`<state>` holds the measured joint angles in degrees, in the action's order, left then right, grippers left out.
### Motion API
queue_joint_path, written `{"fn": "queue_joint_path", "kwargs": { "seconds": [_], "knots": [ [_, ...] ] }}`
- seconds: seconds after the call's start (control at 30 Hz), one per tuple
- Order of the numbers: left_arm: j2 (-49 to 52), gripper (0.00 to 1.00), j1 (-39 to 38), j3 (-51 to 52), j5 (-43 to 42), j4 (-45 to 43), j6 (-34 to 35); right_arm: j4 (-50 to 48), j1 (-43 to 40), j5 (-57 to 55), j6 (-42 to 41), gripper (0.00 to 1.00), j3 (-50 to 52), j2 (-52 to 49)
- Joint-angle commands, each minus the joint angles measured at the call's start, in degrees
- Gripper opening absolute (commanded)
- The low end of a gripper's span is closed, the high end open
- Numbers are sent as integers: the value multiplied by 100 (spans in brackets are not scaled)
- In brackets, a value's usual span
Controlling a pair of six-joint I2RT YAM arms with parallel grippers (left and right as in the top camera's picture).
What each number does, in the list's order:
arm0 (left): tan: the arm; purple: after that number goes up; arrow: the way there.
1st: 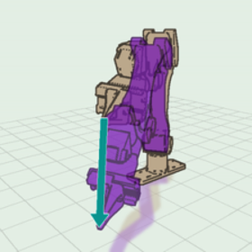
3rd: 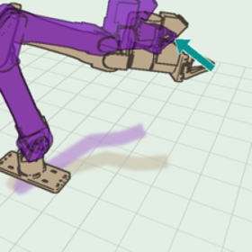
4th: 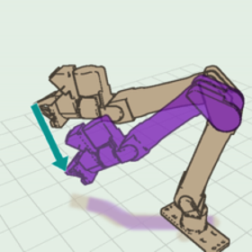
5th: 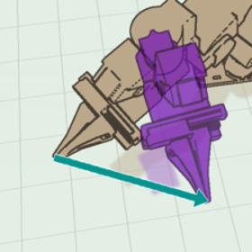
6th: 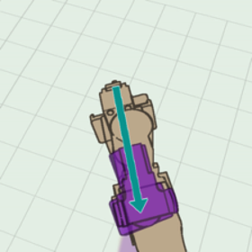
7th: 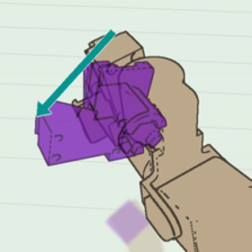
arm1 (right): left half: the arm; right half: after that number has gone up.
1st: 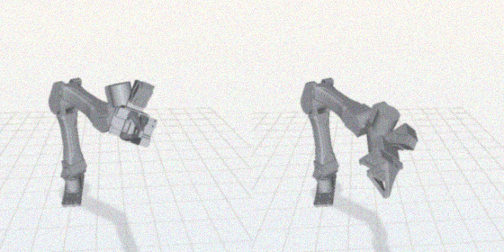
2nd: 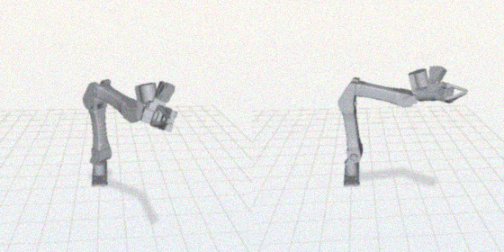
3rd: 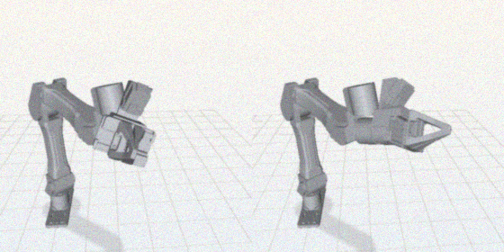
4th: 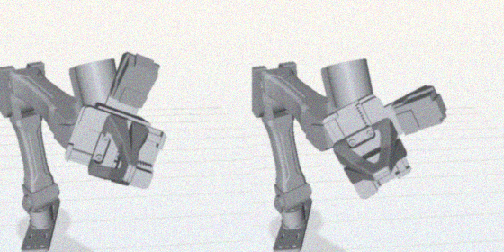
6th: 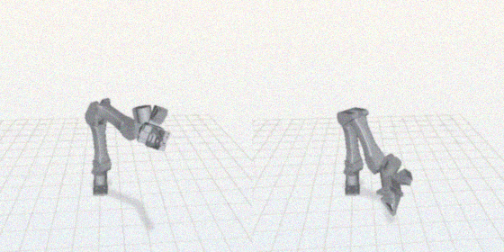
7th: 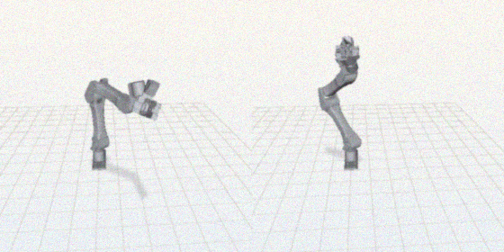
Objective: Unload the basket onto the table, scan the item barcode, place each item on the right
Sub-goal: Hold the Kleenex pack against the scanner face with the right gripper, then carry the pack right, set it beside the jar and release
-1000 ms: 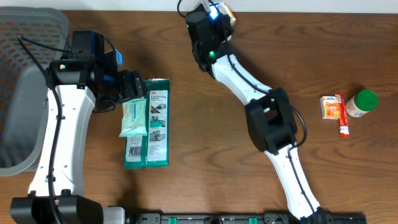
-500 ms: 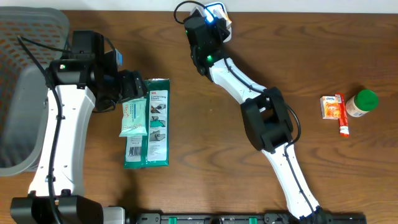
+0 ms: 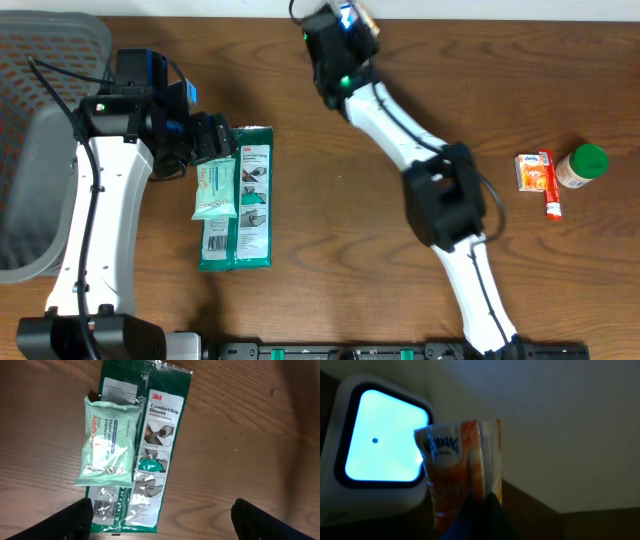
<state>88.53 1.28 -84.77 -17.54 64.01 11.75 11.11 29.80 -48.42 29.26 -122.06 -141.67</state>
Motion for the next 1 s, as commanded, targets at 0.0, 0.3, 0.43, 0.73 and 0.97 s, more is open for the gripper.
{"fn": "queue_joint_path", "kwargs": {
  "seconds": [0.0,0.3,0.43,0.73,0.97],
  "knots": [
    [20,89,-9,9,72,2,-72,684,-35,470,-678,1,-92,1567],
    [20,89,-9,9,72,2,-72,4881,-299,2413,-2483,1,-92,3407],
    [20,89,-9,9,72,2,-72,6314,-706,3209,-2605,1,-81,3484],
    [20,89,-9,9,72,2,-72,7263,-1794,3757,-3088,1,776,3202],
    [20,89,-9,9,72,2,-70,5923,-2570,3731,-3200,1,2861,3200]
  ]
}}
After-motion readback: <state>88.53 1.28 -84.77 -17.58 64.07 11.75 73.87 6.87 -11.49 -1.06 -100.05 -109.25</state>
